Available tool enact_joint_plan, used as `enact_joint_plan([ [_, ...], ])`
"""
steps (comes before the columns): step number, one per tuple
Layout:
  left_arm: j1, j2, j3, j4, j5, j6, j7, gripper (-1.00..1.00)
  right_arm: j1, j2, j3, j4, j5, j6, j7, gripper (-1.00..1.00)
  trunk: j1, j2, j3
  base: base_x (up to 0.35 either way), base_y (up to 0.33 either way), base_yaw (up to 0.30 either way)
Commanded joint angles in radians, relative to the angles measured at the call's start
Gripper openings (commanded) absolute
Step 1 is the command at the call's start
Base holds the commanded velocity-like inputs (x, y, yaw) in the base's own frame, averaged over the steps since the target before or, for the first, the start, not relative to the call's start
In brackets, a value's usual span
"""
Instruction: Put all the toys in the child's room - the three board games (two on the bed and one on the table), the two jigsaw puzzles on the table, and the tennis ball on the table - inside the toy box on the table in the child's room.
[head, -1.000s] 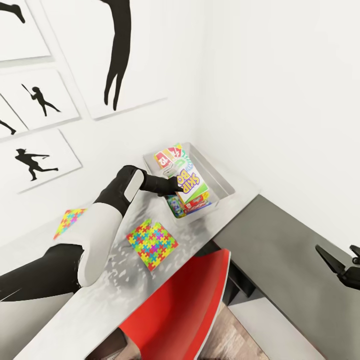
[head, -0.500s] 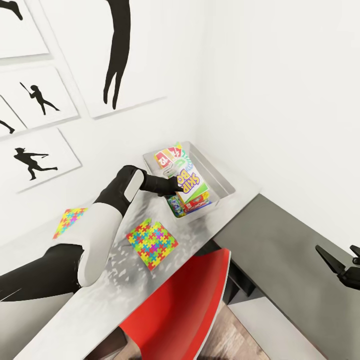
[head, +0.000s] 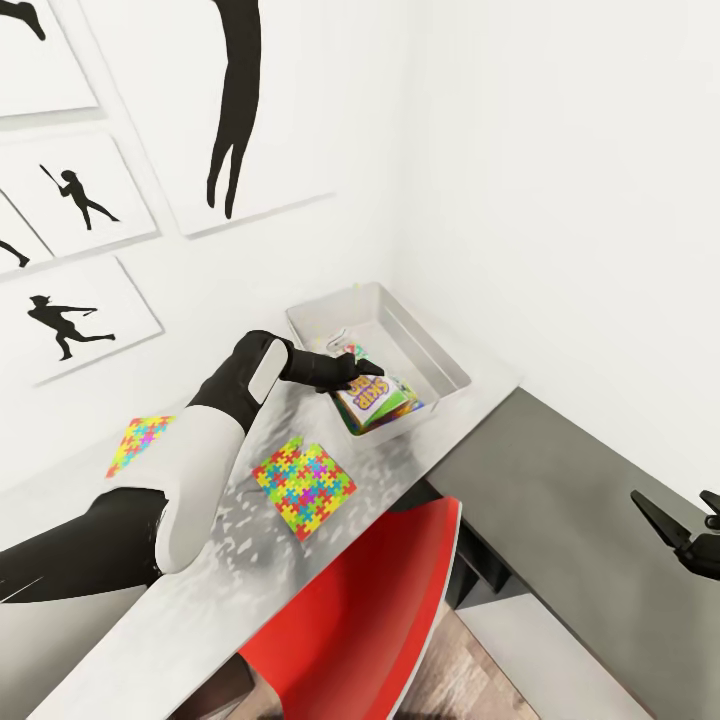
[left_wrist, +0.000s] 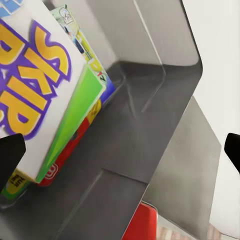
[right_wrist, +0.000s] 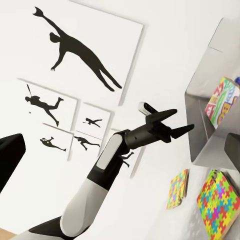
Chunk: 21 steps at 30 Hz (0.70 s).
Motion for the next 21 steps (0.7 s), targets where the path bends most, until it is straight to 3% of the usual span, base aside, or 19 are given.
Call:
enact_joint_plan([
  [1,-0.001,0.000,0.002,0.000,-0.003,0.004,-0.004,1.00,-0.001,0.000,-0.001,0.000,0.002,0.004,0.004,1.00,0.001,-0.002,-0.002,0.000,0.000,0.000],
  [14,-0.001,0.011,0.009,-0.013,-0.001,0.010,-0.020,1.00,-0.001,0.000,-0.001,0.000,0.002,0.004,0.005,1.00,0.001,-0.002,-0.002,0.000,0.000,0.000],
  [17,0.000,0.040,0.049,-0.026,0.015,0.020,-0.076,1.00,-0.001,0.000,-0.005,0.000,0.002,0.004,0.005,1.00,0.001,-0.002,-0.002,0.000,0.000,0.000],
  [20,0.001,0.071,0.065,-0.053,0.021,0.024,-0.131,1.00,-0.001,0.000,-0.013,0.000,0.002,0.004,0.005,1.00,0.001,-0.002,-0.002,0.000,0.000,0.000],
  [21,0.001,0.094,0.071,-0.079,0.024,0.026,-0.169,1.00,-0.001,0.000,-0.018,0.000,0.002,0.004,0.005,1.00,0.001,-0.002,-0.002,0.000,0.000,0.000],
])
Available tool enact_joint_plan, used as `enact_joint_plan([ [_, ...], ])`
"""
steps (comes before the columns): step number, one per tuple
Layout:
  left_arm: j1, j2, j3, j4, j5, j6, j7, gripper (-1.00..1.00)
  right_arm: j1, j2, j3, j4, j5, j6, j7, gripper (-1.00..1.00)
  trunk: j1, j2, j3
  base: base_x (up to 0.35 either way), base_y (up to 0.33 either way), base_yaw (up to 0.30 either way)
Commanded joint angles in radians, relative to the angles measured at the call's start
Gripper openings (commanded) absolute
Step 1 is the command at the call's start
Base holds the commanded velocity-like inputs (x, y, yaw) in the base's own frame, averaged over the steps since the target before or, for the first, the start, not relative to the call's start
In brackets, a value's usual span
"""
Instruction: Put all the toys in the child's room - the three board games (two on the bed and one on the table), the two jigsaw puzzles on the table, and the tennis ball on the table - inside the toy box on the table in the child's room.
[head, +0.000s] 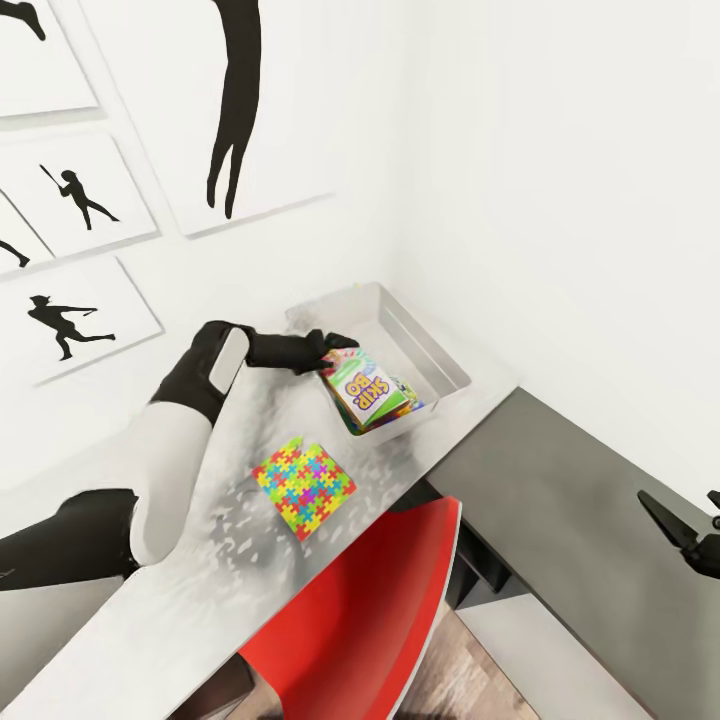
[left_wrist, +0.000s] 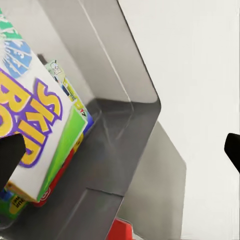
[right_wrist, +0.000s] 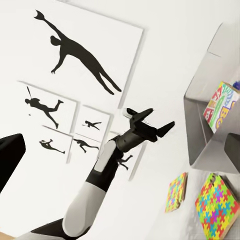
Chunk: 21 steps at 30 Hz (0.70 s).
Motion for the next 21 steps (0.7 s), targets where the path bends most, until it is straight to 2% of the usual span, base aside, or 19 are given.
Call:
enact_joint_plan([
  [1,0.000,0.014,0.008,-0.014,-0.008,0.005,-0.028,1.00,-0.001,0.000,-0.003,0.000,0.002,0.003,0.003,1.00,0.001,-0.002,-0.002,0.000,0.000,0.000],
  [2,0.001,0.029,0.010,-0.026,-0.007,0.006,-0.048,1.00,-0.001,0.000,-0.004,0.000,0.002,0.003,0.003,1.00,0.001,-0.002,-0.002,0.000,0.000,0.000],
  [3,0.002,0.064,0.011,-0.049,-0.006,0.007,-0.088,1.00,-0.001,0.000,-0.007,0.000,0.002,0.003,0.003,1.00,0.001,-0.002,-0.002,0.000,0.000,0.000],
  [4,0.004,0.083,0.012,-0.057,-0.006,0.008,-0.109,1.00,-0.001,0.000,-0.008,0.000,0.002,0.003,0.003,1.00,0.001,-0.002,-0.002,0.000,0.000,0.000],
  [5,0.007,0.122,0.013,-0.071,-0.005,0.008,-0.153,1.00,-0.001,0.000,-0.009,0.000,0.002,0.003,0.003,1.00,0.001,-0.002,-0.002,0.000,0.000,0.000],
  [6,0.009,0.140,0.013,-0.075,-0.005,0.008,-0.177,1.00,-0.001,0.000,-0.009,0.000,0.002,0.003,0.003,1.00,0.001,-0.002,-0.002,0.000,0.000,0.000],
  [7,0.013,0.176,0.014,-0.082,-0.005,0.008,-0.230,1.00,-0.001,0.000,-0.010,0.000,0.002,0.003,0.003,1.00,0.001,-0.002,-0.002,0.000,0.000,0.000],
  [8,0.017,0.193,0.014,-0.085,-0.005,0.008,-0.259,1.00,-0.001,0.000,-0.010,0.000,0.002,0.003,0.003,1.00,0.001,-0.002,-0.002,0.000,0.000,0.000],
  [9,0.031,0.228,0.014,-0.088,-0.006,0.008,-0.317,1.00,-0.001,0.000,-0.010,0.000,0.002,0.003,0.003,1.00,0.001,-0.002,-0.002,0.000,0.000,0.000],
  [11,0.050,0.263,0.015,-0.092,-0.007,0.008,-0.375,1.00,-0.001,0.000,-0.011,0.000,0.002,0.003,0.003,1.00,0.001,-0.002,-0.002,0.000,0.000,0.000],
  [12,0.070,0.296,0.016,-0.097,-0.007,0.008,-0.431,1.00,-0.001,0.000,-0.011,0.000,0.002,0.003,0.003,1.00,0.001,-0.002,-0.002,0.000,0.000,0.000],
  [13,0.081,0.312,0.016,-0.100,-0.007,0.008,-0.459,1.00,-0.001,0.000,-0.011,0.000,0.002,0.003,0.003,1.00,0.001,-0.002,-0.002,0.000,0.000,0.000],
  [14,0.103,0.344,0.016,-0.106,-0.007,0.007,-0.513,1.00,-0.001,0.000,-0.011,0.000,0.002,0.003,0.003,1.00,0.001,-0.002,-0.002,0.000,0.000,0.000],
  [16,0.128,0.375,0.016,-0.112,-0.008,0.006,-0.563,1.00,-0.001,0.000,-0.011,0.000,0.002,0.003,0.003,1.00,0.001,-0.002,-0.002,0.000,0.000,0.000],
  [17,0.156,0.403,0.017,-0.115,-0.009,0.002,-0.611,1.00,-0.001,0.001,-0.011,0.000,0.002,0.003,0.003,1.00,0.001,-0.002,-0.002,0.000,0.000,0.000],
  [18,0.172,0.416,0.017,-0.117,-0.009,0.000,-0.633,1.00,-0.001,0.001,-0.011,0.000,0.002,0.003,0.003,1.00,0.001,-0.002,-0.002,0.000,0.000,0.000],
  [19,0.204,0.441,0.019,-0.119,-0.009,-0.003,-0.673,1.00,-0.001,0.001,-0.011,0.000,0.002,0.003,0.003,1.00,0.001,-0.002,-0.002,0.000,0.000,0.000],
  [21,0.238,0.461,0.021,-0.121,-0.009,-0.007,-0.710,1.00,-0.001,0.001,-0.011,0.000,0.002,0.003,0.003,1.00,0.001,-0.002,-0.002,0.000,0.000,0.000],
])
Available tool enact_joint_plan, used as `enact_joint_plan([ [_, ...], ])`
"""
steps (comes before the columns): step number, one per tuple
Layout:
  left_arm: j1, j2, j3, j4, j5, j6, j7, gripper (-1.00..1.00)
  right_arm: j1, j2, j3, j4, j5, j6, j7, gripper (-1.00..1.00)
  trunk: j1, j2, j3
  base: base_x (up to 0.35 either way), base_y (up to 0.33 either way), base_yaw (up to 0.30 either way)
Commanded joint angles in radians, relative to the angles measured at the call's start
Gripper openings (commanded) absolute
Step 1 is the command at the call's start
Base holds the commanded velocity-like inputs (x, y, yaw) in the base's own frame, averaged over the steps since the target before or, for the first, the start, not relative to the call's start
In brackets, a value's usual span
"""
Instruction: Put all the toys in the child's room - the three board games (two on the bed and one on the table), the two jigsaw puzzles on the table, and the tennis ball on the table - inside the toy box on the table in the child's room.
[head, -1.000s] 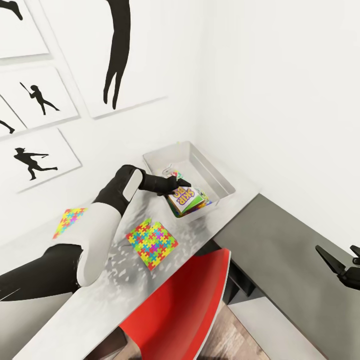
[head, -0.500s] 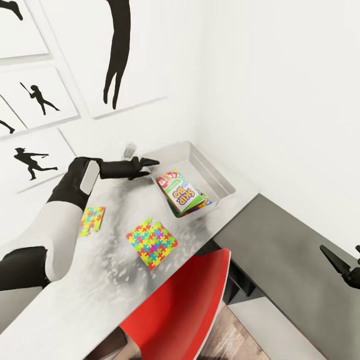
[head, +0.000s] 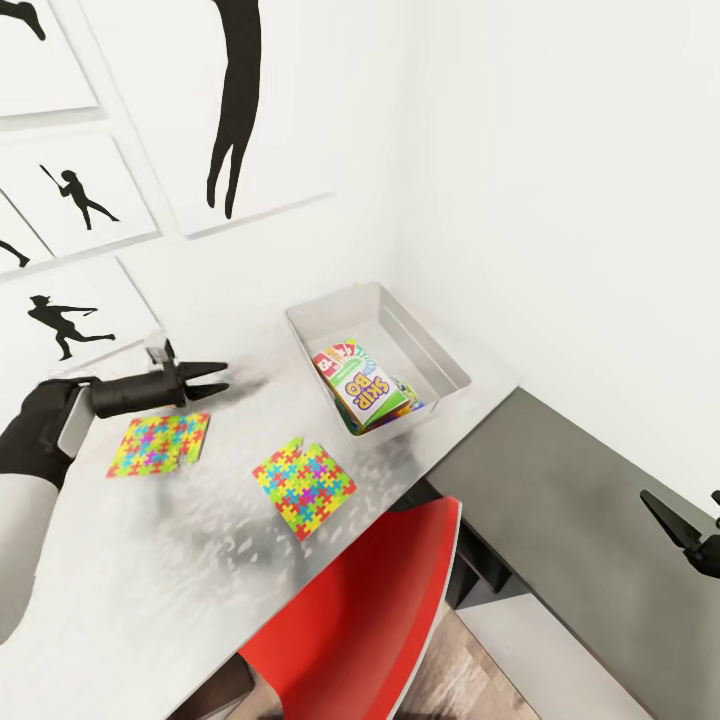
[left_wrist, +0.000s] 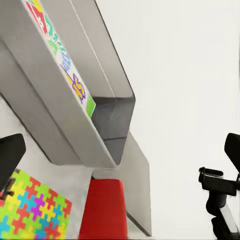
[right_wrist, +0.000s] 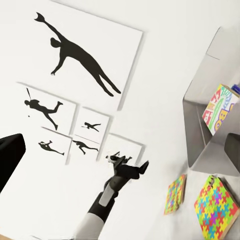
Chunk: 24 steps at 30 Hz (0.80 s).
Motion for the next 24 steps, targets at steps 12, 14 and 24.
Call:
enact_joint_plan([
  [12,0.317,0.050,0.006,-0.003,0.005,-0.165,-0.210,1.00,-0.001,0.005,-0.001,0.000,0.002,0.003,0.003,1.00,0.001,-0.002,0.001,0.000,0.000,-0.011],
  [14,0.346,0.048,0.006,-0.003,0.005,-0.191,-0.219,1.00,-0.001,0.005,-0.001,0.000,0.002,0.003,0.003,1.00,0.001,-0.002,0.004,0.000,0.000,-0.029],
  [24,0.408,0.042,0.024,-0.001,0.005,-0.289,-0.239,1.00,-0.001,0.008,0.001,-0.001,0.002,-0.002,0.002,1.00,0.001,-0.002,0.019,-0.026,0.000,0.048],
])
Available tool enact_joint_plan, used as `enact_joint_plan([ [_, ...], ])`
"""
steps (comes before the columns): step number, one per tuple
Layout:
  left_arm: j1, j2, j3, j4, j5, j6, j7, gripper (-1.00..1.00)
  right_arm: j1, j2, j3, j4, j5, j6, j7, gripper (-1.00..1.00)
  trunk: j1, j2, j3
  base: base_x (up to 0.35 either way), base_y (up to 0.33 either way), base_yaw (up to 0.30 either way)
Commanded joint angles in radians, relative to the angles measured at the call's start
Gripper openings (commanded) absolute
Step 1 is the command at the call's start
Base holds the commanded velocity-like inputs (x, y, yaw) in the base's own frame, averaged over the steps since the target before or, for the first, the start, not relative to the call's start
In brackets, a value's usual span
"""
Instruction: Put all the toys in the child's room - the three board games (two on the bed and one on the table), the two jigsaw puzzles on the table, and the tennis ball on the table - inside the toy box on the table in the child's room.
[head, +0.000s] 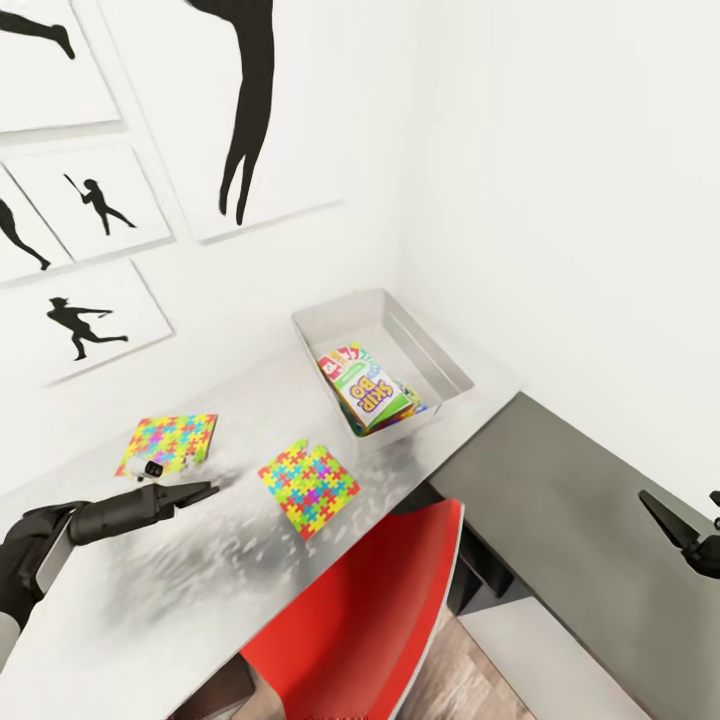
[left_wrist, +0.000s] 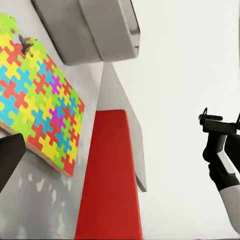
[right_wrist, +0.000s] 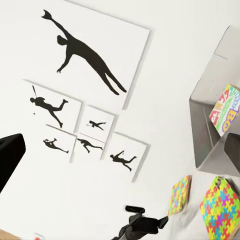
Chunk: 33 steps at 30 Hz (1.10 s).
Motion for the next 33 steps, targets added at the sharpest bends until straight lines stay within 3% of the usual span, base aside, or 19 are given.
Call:
enact_joint_plan([
  [1,0.000,0.000,0.001,0.000,0.000,0.008,-0.004,1.00,-0.001,0.000,-0.001,0.000,0.001,0.003,0.003,1.00,0.000,-0.002,0.000,-0.108,0.000,0.151],
  [8,0.003,-0.001,0.007,0.000,0.001,0.002,-0.007,1.00,-0.001,0.000,0.000,0.000,0.009,0.002,-0.001,1.00,0.000,-0.002,0.003,-0.049,0.000,0.066],
  [15,0.003,0.002,0.009,0.000,0.002,0.000,-0.008,1.00,-0.001,0.003,0.005,0.000,0.099,0.001,-0.004,1.00,0.000,-0.002,0.004,-0.004,0.000,0.005],
  [33,0.003,0.000,0.008,0.000,0.002,-0.001,-0.008,1.00,-0.001,0.019,0.000,-0.003,0.113,0.001,-0.001,1.00,0.000,-0.002,0.004,0.000,0.000,0.000],
])
